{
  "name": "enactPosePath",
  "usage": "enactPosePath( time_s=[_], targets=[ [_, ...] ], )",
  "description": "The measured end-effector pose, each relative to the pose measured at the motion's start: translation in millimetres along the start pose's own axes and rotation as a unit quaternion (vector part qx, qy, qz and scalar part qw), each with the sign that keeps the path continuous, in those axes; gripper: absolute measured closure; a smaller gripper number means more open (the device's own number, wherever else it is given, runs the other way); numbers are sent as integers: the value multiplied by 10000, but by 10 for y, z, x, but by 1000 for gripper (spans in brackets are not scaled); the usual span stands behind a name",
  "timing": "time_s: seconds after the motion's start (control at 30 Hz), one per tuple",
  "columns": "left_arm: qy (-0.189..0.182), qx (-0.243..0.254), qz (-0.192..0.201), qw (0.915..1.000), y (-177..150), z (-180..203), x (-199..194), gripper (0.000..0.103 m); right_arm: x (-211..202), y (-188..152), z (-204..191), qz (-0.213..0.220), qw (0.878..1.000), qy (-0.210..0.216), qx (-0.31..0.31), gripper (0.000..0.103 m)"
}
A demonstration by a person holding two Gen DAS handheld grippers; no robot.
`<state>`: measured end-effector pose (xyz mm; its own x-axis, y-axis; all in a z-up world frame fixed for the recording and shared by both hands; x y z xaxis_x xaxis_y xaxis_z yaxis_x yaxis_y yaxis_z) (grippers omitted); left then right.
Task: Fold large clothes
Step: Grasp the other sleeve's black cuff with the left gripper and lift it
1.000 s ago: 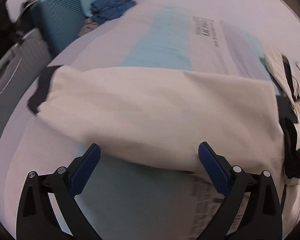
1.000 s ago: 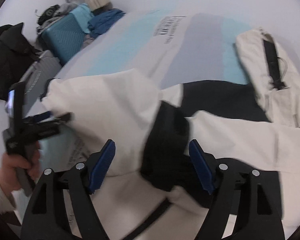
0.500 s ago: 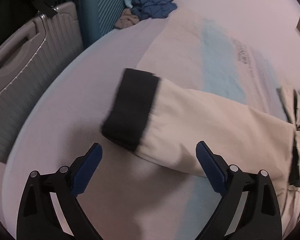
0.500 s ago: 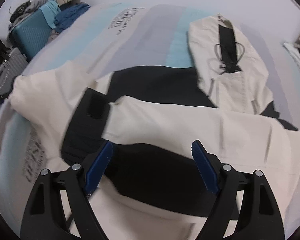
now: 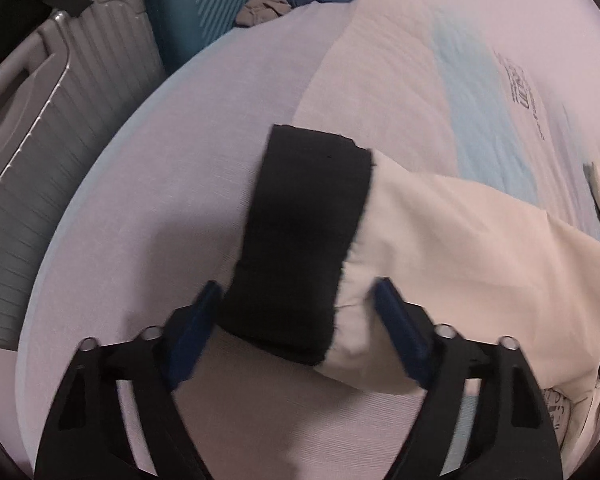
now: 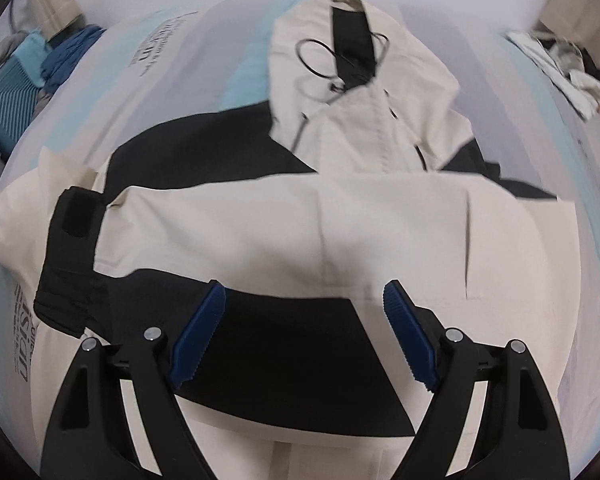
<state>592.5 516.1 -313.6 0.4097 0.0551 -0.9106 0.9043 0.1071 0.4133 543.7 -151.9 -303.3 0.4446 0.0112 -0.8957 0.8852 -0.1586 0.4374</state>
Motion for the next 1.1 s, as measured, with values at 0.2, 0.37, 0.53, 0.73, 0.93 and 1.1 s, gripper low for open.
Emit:
enactPosePath(
  time_s=[0.2, 0.37, 0.53, 0.73, 0.93, 1.1],
  targets=[
    [368, 238, 175, 9989, 36, 37, -99, 48, 24, -26, 115, -10, 10000, -24, 77, 25],
    [558, 442, 297, 9970, 58, 111, -288, 63, 21, -35, 189, -7, 9998, 40, 209, 25],
    [744, 379, 549, 9950, 106, 284, -591, 75, -24, -33, 284, 38, 9995, 79, 290, 25],
    [591, 322, 896, 9937, 220, 698, -950, 86, -57, -65, 438, 44, 9992, 131, 379, 25],
    [506, 627, 921, 9925, 212, 1211, -1023, 92, -98, -68, 677, 37, 9983, 201, 545, 25],
    [347, 768, 1043, 9910, 165, 1652, -1105, 93, -193, -46, 904, 115, 9980, 214, 576, 22]
  ],
)
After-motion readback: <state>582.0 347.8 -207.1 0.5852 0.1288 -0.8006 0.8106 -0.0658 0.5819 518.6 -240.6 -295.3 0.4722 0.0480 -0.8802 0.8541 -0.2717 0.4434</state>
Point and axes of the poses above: each gripper's, at about its wrist camera, not at the fingertips, and x roughly the way its jaws point, z to its right, y to its top, the point moved 7 cm from there along x, roughly the way its jaws point, and after that the axes turned 7 degrees about x, right-handed, at the moved point
